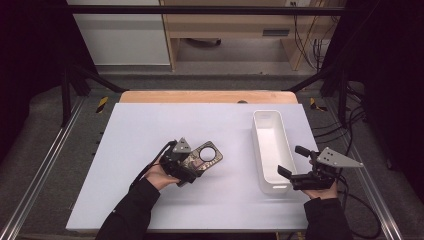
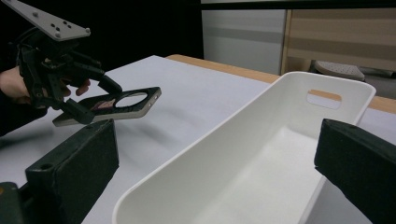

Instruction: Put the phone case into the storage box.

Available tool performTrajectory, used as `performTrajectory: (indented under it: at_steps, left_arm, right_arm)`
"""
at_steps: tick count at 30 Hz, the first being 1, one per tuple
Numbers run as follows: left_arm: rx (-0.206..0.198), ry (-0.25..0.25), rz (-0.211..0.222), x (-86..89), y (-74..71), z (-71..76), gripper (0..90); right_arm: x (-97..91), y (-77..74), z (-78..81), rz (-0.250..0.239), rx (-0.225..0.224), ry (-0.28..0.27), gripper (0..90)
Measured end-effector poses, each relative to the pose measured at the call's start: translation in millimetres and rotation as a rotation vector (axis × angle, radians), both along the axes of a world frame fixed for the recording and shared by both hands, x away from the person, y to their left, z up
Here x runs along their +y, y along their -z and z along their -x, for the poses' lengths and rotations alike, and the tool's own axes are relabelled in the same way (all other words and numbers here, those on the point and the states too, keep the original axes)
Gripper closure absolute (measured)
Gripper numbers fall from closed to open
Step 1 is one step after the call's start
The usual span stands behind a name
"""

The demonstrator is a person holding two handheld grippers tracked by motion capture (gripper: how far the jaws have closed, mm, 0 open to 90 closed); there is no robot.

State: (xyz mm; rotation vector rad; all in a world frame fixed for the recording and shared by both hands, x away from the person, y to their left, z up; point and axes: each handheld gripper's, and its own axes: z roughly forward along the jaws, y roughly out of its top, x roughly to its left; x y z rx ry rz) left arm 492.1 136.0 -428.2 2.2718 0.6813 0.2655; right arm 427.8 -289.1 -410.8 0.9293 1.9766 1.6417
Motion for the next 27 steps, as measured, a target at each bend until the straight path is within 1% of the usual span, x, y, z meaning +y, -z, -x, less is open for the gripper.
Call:
performTrajectory:
  at_steps: [2,5,9,10,11,12,14,18,21,22,23,26,27]
  left_arm:
    - [0.003,0.007,0.01,6.1,-1.3,4.2,11.7]
    - [0.001,0.007,0.011,8.9,-1.8,6.9,11.7]
    - [0.001,0.014,0.024,16.2,-2.9,12.1,11.7]
    - [0.001,0.014,0.024,16.2,-2.9,12.1,11.7]
    - [0.002,0.016,0.026,18.2,-3.3,13.8,11.7]
    - [0.002,0.016,0.026,18.2,-3.3,13.8,11.7]
    - [0.002,0.017,0.029,21.0,-3.6,16.5,11.7]
    - [0.009,0.021,0.038,24.7,-3.0,20.2,11.7]
    - [0.006,0.025,0.037,26.5,-4.2,21.8,11.7]
    - [0.004,0.028,0.046,27.8,-6.3,23.1,11.7]
    - [0.004,0.028,0.046,27.8,-6.3,23.1,11.7]
    - [0.001,0.04,0.052,28.4,-9.2,25.6,11.7]
    - [-0.002,0.051,0.047,27.9,-11.0,27.5,11.7]
  right_arm:
    - [3.1,-1.4,0.5,0.006,0.001,-0.016,0.2]
    - [6.1,-2.6,0.8,0.012,-0.002,-0.031,0.2]
    - [14.5,-6.0,2.0,0.028,0.001,-0.072,0.2]
    - [14.5,-6.0,2.0,0.028,0.001,-0.072,0.2]
    - [18.2,-7.5,2.6,0.033,0.001,-0.087,0.2]
    - [18.2,-7.5,2.6,0.033,0.001,-0.087,0.2]
    - [23.5,-10.1,3.9,0.041,-0.003,-0.109,0.2]
    - [29.7,-13.9,5.7,0.047,-0.008,-0.134,0.2]
    - [34.4,-16.3,6.8,0.052,-0.008,-0.153,0.2]
    - [36.0,-17.0,7.1,0.057,-0.005,-0.16,0.2]
    - [36.0,-17.0,7.1,0.057,-0.005,-0.16,0.2]
    - [41.2,-18.2,7.7,0.065,-0.001,-0.177,0.2]
    - [44.8,-18.6,7.9,0.069,0.001,-0.188,0.2]
